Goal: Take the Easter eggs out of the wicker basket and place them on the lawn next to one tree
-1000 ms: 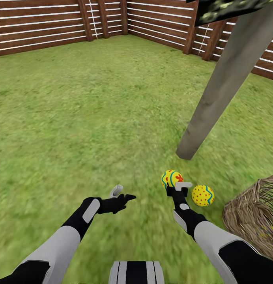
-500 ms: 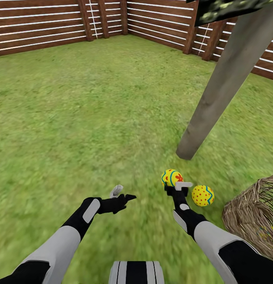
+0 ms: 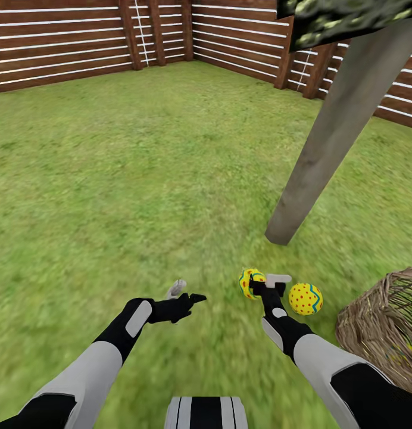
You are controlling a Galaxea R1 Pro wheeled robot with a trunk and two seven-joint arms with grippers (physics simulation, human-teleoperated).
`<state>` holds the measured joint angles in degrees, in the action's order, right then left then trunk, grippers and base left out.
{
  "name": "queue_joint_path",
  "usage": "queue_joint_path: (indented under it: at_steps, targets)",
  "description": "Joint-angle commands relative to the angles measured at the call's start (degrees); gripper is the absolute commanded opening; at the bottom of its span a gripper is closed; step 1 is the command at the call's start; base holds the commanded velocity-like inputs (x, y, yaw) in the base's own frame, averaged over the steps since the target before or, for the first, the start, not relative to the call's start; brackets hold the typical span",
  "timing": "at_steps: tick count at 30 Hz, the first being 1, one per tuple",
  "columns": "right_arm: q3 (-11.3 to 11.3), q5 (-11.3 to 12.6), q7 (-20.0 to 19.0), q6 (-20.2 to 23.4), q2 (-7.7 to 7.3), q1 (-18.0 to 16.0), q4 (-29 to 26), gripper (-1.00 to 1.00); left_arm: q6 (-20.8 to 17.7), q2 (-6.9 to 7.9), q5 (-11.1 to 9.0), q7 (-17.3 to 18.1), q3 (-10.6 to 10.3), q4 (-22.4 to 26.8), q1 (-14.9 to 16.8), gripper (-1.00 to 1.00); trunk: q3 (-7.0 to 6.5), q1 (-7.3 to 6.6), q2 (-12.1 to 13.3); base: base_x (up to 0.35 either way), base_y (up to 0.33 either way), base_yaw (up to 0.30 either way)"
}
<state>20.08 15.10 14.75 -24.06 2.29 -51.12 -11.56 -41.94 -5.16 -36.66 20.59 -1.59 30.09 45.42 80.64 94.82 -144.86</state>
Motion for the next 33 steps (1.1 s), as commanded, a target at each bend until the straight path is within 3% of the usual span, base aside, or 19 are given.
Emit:
queue_joint_path:
  at_steps: [1, 3, 7, 18, 33]
  targets:
    - [0.5, 0.5, 0.3, -0.2, -0.01, 0.0, 0.0, 1.00, -0.2, -0.49, 0.0, 0.0, -0.4, 0.0, 0.0, 1.00, -0.19, -0.03, 0.0, 0.000, 0.000, 0.000]
    - [0.5, 0.5, 0.3, -0.2, -0.01, 0.0, 0.0, 1.00, 0.2, -1.68, 0.1, 0.0, -3.5, -0.6, 0.0, 1.00, -0.63, -0.08, 0.0, -0.020, 0.000, 0.000]
    - [0.5, 0.5, 0.3, -0.1, -0.01, 0.0, 0.0, 1.00, 0.9, -2.11, 0.0, 0.1, -5.9, -1.1, 0.0, 1.00, -1.52, -0.19, 0.1, -0.241, 0.000, 0.000]
    - [0.5, 0.5, 0.2, -0.1, -0.04, 0.0, 0.2, 1.00, 1.4, -2.14, 0.0, 0.0, -6.2, -1.7, 0.0, 1.00, -3.96, -0.47, 0.2, -0.321, 0.000, 0.000]
    - [0.7, 0.3, -0.1, -0.1, -0.01, 0.0, 1.9, 1.00, 2.7, -2.28, 0.0, 0.0, -6.3, -2.4, 0.0, 1.00, -7.28, -0.86, 0.4, -0.042, 0.000, 0.000]
